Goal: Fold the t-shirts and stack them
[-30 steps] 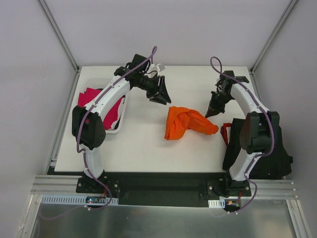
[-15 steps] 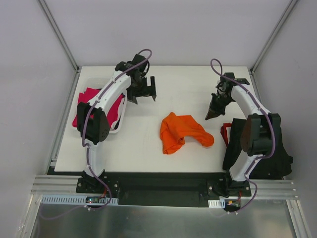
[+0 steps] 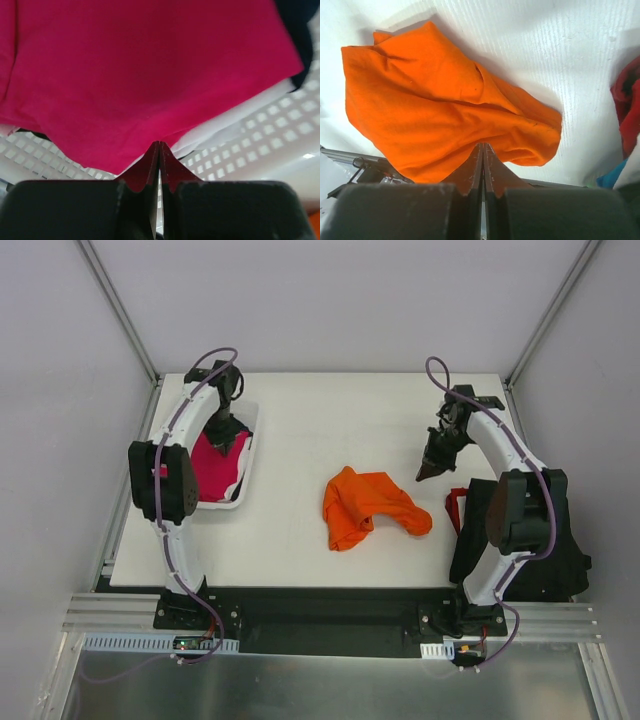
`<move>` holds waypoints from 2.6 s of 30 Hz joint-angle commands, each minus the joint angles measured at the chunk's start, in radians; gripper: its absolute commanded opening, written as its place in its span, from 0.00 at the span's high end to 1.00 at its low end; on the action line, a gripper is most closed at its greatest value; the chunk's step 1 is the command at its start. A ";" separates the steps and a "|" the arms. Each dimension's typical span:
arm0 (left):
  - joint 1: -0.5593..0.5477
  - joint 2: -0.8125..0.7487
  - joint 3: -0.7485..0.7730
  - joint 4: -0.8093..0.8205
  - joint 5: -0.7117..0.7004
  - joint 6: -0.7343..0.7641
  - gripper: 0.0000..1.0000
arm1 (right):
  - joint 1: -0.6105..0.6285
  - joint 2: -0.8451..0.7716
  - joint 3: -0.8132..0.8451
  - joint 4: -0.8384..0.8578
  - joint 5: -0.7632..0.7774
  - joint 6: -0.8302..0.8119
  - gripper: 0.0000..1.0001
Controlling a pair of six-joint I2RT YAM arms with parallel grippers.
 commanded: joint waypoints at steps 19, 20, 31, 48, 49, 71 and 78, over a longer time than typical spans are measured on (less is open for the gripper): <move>0.283 0.074 -0.190 0.106 0.196 -0.059 1.00 | 0.006 0.055 0.200 -0.145 0.054 -0.014 0.99; 0.303 0.106 -0.144 0.105 0.183 -0.050 1.00 | 0.008 0.051 0.199 -0.150 0.062 -0.014 0.99; 0.409 0.361 0.266 0.007 0.137 0.021 1.00 | 0.016 0.002 0.111 -0.153 0.074 -0.010 0.99; 0.501 0.430 0.412 0.144 0.182 0.092 1.00 | 0.036 -0.126 -0.074 -0.127 0.088 -0.005 0.99; 0.492 0.391 0.386 0.157 0.192 0.105 1.00 | 0.039 -0.133 -0.081 -0.123 0.085 -0.002 0.99; 0.177 -0.446 -0.467 0.194 0.274 0.109 1.00 | 0.121 0.014 0.059 -0.063 -0.015 0.000 0.99; 0.206 -0.544 -0.709 0.161 0.242 0.096 1.00 | 0.123 0.012 0.059 -0.067 -0.021 -0.023 0.99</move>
